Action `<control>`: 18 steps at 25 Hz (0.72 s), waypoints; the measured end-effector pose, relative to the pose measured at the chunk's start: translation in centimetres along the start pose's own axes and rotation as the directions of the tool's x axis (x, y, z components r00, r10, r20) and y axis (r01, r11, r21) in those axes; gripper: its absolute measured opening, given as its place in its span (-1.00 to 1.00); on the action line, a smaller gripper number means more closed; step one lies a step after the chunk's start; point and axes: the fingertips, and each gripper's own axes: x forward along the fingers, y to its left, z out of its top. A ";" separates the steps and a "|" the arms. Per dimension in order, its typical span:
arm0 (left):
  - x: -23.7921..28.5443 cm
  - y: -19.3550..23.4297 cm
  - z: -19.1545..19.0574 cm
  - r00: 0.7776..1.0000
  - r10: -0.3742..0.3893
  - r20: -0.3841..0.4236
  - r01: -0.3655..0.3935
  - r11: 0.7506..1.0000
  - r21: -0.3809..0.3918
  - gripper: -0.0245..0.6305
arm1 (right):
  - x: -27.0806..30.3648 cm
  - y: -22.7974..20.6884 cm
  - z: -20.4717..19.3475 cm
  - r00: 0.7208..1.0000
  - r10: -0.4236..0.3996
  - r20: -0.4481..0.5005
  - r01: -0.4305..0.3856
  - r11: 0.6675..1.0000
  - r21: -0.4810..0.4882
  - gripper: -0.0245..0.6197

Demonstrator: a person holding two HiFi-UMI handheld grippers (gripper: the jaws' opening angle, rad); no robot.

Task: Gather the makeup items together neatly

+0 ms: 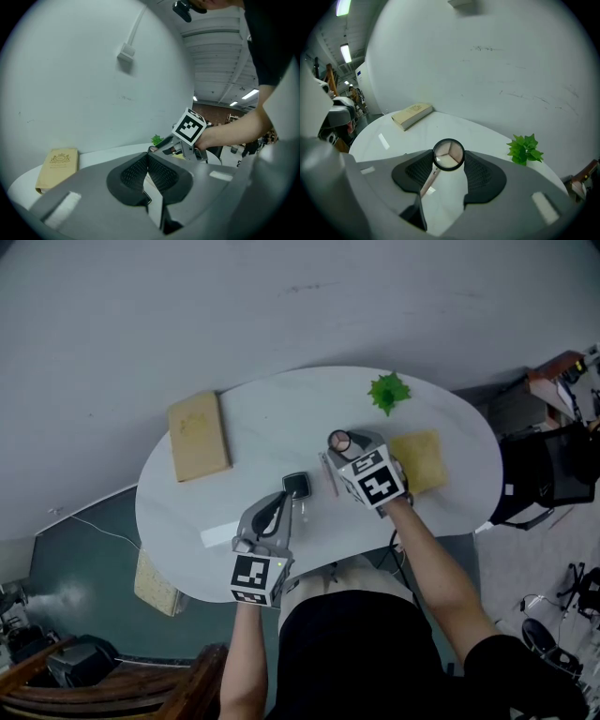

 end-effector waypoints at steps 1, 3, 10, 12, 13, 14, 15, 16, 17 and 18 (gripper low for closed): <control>0.1 -0.1 0.1 1.000 0.006 0.000 -0.006 1.000 0.001 -0.93 | -0.1 0.0 -0.4 1.000 0.007 -0.004 -0.007 1.000 -0.006 -0.24; 0.4 -0.4 0.2 1.000 0.020 -0.001 -0.020 1.000 0.003 -0.93 | -0.3 0.1 -1.2 1.000 0.022 -0.012 -0.022 1.000 -0.017 -0.24; 0.8 -1.4 -0.1 0.999 0.050 -0.018 -0.050 0.999 -0.002 -0.93 | -0.4 0.6 -4.2 0.997 0.059 -0.042 -0.062 0.996 -0.059 -0.24; 0.9 -1.6 -0.3 0.998 0.056 -0.024 -0.056 0.998 -0.005 -0.93 | 0.0 0.6 -5.1 0.997 0.061 -0.054 -0.065 0.995 -0.080 -0.24; 1.0 -1.7 -0.4 0.998 0.059 -0.027 -0.059 0.998 -0.006 -0.93 | 0.1 0.7 -5.5 0.996 0.064 -0.061 -0.070 0.994 -0.086 -0.24; 1.0 -1.9 -0.5 0.998 0.061 -0.030 -0.061 0.998 -0.006 -0.93 | 0.3 0.8 -6.0 0.995 0.070 -0.068 -0.076 0.993 -0.088 -0.24; 1.1 -2.0 -0.6 0.997 0.063 -0.032 -0.064 0.998 -0.006 -0.93 | 0.5 0.8 -6.4 0.994 0.077 -0.075 -0.083 0.993 -0.088 -0.24; 1.1 -2.1 -0.7 0.997 0.065 -0.034 -0.066 0.998 -0.007 -0.93 | 0.6 0.9 -6.8 0.993 0.083 -0.083 -0.090 0.992 -0.088 -0.24; 1.2 -2.2 -0.7 0.997 0.067 -0.036 -0.067 0.998 -0.008 -0.93 | 0.8 0.9 -7.3 0.992 0.087 -0.091 -0.095 0.992 -0.089 -0.24; 1.2 -2.3 -0.8 0.997 0.068 -0.038 -0.068 0.998 -0.009 -0.93 | 0.9 0.9 -7.7 0.991 0.089 -0.097 -0.098 0.991 -0.090 -0.24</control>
